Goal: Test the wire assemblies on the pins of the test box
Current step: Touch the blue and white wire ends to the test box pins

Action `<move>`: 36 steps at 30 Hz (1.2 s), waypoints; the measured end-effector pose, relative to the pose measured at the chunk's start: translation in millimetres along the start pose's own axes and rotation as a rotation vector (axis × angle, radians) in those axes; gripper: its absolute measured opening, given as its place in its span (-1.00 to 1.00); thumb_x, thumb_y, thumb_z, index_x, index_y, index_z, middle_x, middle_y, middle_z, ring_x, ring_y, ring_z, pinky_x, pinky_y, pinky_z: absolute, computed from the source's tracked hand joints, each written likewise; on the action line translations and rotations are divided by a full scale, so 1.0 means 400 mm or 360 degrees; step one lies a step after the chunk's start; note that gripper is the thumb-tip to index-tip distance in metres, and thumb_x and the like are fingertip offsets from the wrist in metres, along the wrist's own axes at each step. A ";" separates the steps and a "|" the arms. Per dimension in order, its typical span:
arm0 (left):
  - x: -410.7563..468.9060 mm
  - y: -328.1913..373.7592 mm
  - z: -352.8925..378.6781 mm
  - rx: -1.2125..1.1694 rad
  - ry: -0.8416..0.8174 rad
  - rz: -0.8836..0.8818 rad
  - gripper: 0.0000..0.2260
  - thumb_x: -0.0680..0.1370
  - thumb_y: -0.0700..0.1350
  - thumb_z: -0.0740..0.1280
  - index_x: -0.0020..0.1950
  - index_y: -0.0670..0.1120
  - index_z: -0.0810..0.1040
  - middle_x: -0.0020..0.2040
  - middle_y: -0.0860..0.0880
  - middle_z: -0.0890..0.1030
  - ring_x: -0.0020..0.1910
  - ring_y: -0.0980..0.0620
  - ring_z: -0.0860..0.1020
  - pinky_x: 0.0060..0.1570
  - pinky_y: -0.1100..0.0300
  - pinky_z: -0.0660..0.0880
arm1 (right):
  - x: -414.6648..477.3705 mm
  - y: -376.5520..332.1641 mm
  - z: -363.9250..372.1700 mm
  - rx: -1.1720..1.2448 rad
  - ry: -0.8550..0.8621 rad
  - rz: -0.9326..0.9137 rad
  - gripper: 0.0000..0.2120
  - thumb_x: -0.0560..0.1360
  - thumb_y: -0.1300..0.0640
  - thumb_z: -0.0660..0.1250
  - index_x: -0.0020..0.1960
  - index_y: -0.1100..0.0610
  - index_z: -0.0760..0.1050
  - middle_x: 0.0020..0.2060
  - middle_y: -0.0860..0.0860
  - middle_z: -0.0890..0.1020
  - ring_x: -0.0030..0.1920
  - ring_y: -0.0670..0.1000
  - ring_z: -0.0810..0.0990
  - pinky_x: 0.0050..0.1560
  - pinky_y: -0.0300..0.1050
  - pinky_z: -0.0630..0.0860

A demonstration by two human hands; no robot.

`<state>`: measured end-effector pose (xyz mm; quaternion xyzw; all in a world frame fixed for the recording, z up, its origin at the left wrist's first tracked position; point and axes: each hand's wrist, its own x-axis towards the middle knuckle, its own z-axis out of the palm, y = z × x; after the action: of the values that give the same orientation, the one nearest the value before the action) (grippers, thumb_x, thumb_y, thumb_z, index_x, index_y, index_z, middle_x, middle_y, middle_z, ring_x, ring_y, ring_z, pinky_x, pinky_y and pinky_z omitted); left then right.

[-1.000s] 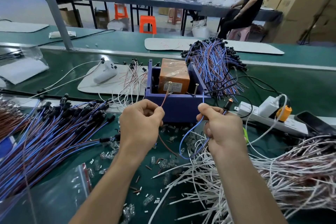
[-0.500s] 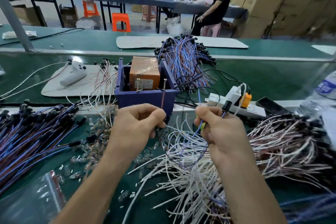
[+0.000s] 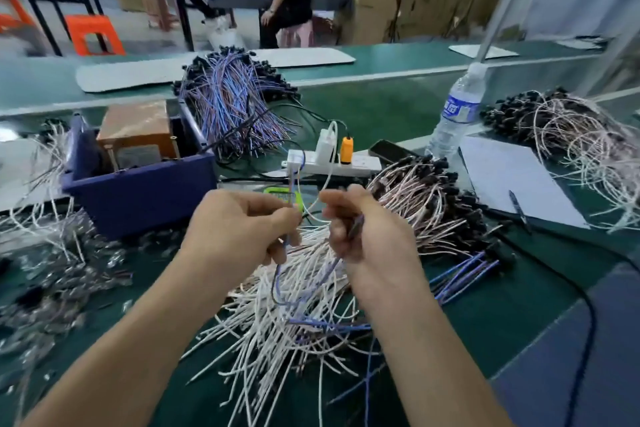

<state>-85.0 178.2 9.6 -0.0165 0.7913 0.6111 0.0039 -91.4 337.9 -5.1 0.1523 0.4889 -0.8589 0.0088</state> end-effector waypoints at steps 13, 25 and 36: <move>-0.034 -0.074 0.024 -0.0779 0.0012 -0.0474 -0.90 0.61 -0.22 0.35 -0.04 -0.23 0.64 -0.19 -0.13 0.75 -0.31 0.09 0.72 -0.45 0.32 0.56 | 0.056 -0.159 -0.392 -0.0608 0.0647 -0.0178 -0.56 0.69 0.05 0.24 -0.30 0.19 0.59 -0.59 -0.01 0.47 -0.63 -0.10 0.30 -0.61 -0.33 0.15; -0.121 -0.102 0.014 0.0774 -0.0272 -0.0183 -0.81 0.44 -0.04 0.56 -0.22 0.30 0.71 -0.35 0.10 0.71 -0.43 0.10 0.64 -0.37 0.23 0.56 | 0.125 -0.135 -0.502 -0.0877 0.0764 -0.0029 -0.72 0.58 0.12 0.37 -0.29 0.18 0.56 -0.52 0.00 0.59 -0.63 -0.10 0.39 -0.64 -0.32 0.24; -0.137 -0.078 0.016 0.1075 0.0065 0.0057 -0.85 0.36 0.10 0.61 -0.28 0.34 0.68 -0.14 0.46 0.57 0.04 0.22 0.52 -0.08 0.16 0.39 | 0.106 -0.104 -0.468 -0.1742 0.0862 -0.0358 -0.80 0.35 0.09 0.40 -0.41 0.13 0.64 -0.50 -0.05 0.66 -0.45 -0.08 0.64 -0.36 -0.21 0.48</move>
<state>-29.3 177.6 -20.9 -0.0125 0.9492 0.3140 -0.0175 -91.3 523.0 -70.5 0.2857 0.8564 -0.4102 -0.1292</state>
